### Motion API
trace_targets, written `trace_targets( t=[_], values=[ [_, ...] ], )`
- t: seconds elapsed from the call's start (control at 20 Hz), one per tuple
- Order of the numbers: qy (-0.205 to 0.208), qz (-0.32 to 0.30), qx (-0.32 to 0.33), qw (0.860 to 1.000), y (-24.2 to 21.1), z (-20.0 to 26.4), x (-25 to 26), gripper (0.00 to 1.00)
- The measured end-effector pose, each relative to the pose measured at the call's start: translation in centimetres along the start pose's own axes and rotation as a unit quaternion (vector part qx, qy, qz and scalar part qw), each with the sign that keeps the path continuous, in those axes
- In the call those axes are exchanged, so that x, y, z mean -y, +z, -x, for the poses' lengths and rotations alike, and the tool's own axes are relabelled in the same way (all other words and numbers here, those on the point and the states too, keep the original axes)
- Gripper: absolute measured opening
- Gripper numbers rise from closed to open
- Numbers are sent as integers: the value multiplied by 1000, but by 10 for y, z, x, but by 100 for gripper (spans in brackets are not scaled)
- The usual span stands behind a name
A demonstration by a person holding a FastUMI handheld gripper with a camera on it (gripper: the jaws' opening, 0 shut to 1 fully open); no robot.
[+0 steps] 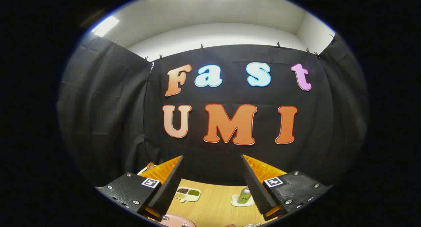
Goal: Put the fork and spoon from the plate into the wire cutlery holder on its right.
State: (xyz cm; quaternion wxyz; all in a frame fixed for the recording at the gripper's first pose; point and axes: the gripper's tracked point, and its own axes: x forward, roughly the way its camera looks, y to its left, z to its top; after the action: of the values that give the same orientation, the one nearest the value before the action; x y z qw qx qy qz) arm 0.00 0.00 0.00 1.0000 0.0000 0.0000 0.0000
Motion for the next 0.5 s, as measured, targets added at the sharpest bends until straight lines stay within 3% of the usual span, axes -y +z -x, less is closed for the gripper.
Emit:
trace_targets(
  t=[0.5],
  values=[
    [2, -19, 22, 1000, 9, -17, -13, 99]
  ],
)
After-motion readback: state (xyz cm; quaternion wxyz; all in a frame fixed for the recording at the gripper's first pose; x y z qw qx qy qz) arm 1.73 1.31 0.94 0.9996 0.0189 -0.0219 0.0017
